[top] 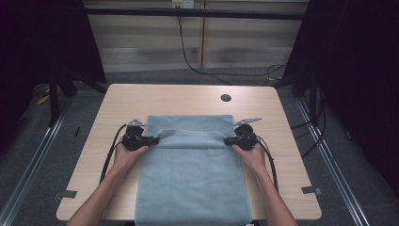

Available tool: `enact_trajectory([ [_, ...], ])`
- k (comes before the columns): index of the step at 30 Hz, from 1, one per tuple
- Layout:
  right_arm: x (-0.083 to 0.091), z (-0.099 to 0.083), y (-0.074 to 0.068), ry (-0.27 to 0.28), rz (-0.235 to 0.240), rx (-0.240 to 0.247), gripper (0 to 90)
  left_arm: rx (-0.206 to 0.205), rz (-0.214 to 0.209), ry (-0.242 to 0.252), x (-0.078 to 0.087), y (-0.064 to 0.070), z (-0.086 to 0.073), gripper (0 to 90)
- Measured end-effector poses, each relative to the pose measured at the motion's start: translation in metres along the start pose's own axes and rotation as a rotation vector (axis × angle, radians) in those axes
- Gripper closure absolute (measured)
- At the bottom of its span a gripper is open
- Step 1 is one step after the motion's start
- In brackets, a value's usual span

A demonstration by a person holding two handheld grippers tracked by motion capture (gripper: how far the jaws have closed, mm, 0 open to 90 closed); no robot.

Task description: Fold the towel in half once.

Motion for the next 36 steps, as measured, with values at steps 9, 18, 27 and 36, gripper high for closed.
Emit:
enact_trajectory([
  [9,-0.010,0.012,0.015,0.023,-0.055,-0.041,84.8,-0.028,0.078,0.021,-0.021,-0.017,0.024,83.5],
  [18,-0.024,0.028,0.030,0.028,-0.150,-0.035,84.9,-0.012,0.107,0.031,-0.029,-0.024,0.034,83.5],
  [27,-0.022,0.036,0.036,0.100,-0.092,-0.100,85.1,0.013,0.072,0.064,-0.015,-0.020,0.037,84.1],
  [36,0.049,0.076,0.023,0.326,-0.019,-0.073,85.2,-0.078,-0.004,0.196,0.046,0.021,0.071,84.1],
])
Point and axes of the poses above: each handheld gripper's, and its own axes: x roughly backward along the jaws, z roughly out of its top, y roughly to its right, the point moved 10 cm from there along -x, roughly forward along the jaws, and after that the axes turned 5 degrees about x, right-handed, at the moved point
